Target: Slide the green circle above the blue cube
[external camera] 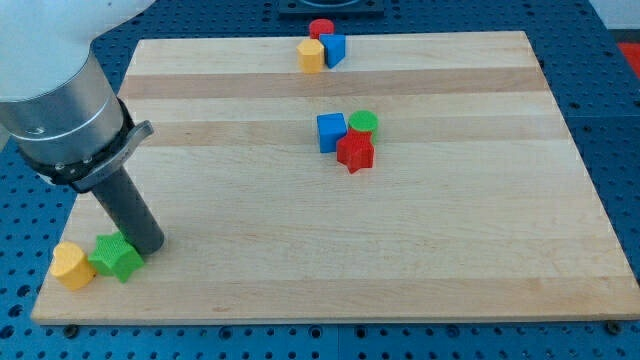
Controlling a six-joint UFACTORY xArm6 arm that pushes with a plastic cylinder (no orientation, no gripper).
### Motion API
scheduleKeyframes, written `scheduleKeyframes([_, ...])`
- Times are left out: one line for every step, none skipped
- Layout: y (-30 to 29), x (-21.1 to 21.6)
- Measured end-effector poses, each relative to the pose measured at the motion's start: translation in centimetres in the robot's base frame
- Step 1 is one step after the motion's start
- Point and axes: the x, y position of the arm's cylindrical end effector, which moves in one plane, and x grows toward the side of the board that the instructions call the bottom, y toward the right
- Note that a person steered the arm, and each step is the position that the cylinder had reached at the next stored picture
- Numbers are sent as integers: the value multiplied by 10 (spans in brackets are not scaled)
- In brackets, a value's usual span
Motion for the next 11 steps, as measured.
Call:
scheduleKeyframes([-1, 5])
scheduleKeyframes([-1, 5])
scheduleKeyframes([5, 5])
scheduleKeyframes([54, -5])
scheduleKeyframes([130, -5])
scheduleKeyframes([220, -6])
scheduleKeyframes([273, -15])
scheduleKeyframes([281, -49])
scheduleKeyframes([281, -85])
scheduleKeyframes([281, -115])
scheduleKeyframes([281, -125])
